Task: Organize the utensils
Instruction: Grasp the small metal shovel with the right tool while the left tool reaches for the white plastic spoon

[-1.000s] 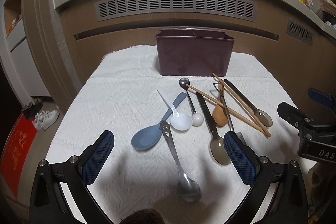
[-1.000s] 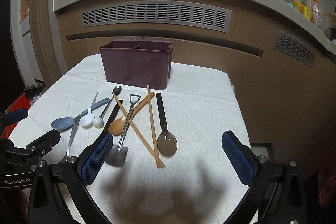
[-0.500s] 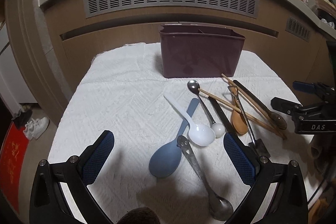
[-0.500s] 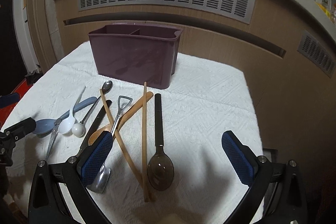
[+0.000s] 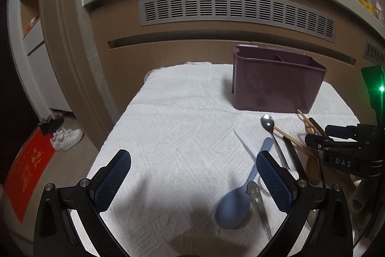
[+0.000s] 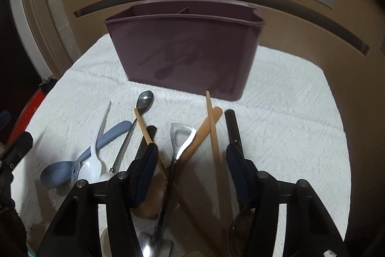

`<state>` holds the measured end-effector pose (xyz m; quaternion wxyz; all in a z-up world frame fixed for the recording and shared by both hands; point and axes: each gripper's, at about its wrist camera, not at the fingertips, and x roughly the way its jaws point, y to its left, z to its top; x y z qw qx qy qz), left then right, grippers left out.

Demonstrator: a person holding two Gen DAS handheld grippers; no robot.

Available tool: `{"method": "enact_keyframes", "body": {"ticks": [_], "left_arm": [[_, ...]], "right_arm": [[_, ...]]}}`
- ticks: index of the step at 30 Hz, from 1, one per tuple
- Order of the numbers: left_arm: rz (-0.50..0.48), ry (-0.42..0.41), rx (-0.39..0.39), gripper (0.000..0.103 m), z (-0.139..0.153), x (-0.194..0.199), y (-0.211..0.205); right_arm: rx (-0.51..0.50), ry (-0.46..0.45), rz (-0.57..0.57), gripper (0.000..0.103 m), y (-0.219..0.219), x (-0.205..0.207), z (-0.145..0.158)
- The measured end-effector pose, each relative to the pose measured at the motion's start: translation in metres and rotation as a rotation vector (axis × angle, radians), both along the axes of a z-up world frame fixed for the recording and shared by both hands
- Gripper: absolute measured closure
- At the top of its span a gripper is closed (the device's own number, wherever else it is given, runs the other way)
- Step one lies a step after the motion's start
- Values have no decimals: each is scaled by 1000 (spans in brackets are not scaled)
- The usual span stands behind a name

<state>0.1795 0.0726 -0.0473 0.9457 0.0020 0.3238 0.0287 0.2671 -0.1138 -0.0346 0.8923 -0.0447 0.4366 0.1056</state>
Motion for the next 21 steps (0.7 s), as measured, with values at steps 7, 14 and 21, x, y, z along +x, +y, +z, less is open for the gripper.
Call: {"method": "enact_keyframes", "body": {"ticks": [7, 14, 21], "left_arm": [[25, -14, -57, 0, -5, -3, 25], [25, 16, -110, 0, -14, -1, 37], [-35, 56, -126, 0, -12, 1, 19]], "right_arm": [[-48, 4, -4, 57, 21, 19, -2], [-80, 24, 9, 80, 29, 22, -5], [-34, -23, 53, 81, 15, 3, 18]]}}
